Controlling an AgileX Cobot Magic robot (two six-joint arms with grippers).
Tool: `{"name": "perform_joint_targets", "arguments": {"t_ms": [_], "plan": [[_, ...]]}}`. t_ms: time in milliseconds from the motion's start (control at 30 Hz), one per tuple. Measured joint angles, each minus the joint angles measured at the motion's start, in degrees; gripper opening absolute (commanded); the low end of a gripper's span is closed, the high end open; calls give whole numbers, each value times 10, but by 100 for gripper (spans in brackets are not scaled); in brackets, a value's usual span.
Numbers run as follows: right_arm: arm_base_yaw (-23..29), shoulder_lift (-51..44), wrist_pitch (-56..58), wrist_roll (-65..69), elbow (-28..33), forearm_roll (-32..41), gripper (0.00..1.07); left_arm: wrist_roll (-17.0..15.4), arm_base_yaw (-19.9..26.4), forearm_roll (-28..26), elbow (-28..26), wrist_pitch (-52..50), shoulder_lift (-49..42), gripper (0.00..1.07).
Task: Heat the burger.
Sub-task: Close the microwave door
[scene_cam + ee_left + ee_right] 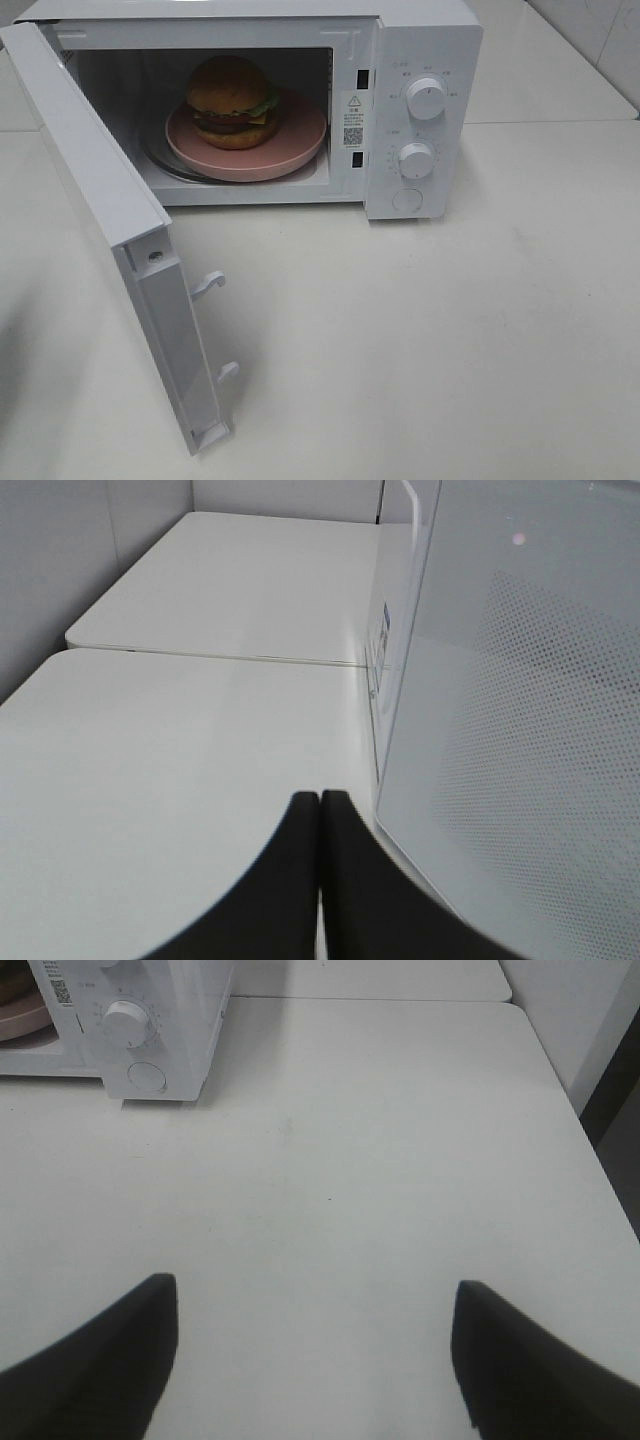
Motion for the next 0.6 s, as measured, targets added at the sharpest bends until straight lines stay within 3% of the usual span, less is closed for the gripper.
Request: {"name": "perform_joint_targets", "arguments": {"t_ms": [67,133,233,600], "plan": [[0,0,0,0,0,0,73,-21,0,37,1,-56,54,0],[0,0,0,0,0,0,73,-26,0,48,-1,-72,68,0],[0,0,0,0,0,0,73,-40,0,107,-21,-116,128,0],[0,0,0,0,0,0,73,-44,0,179,-75,-154,218,0]]}}
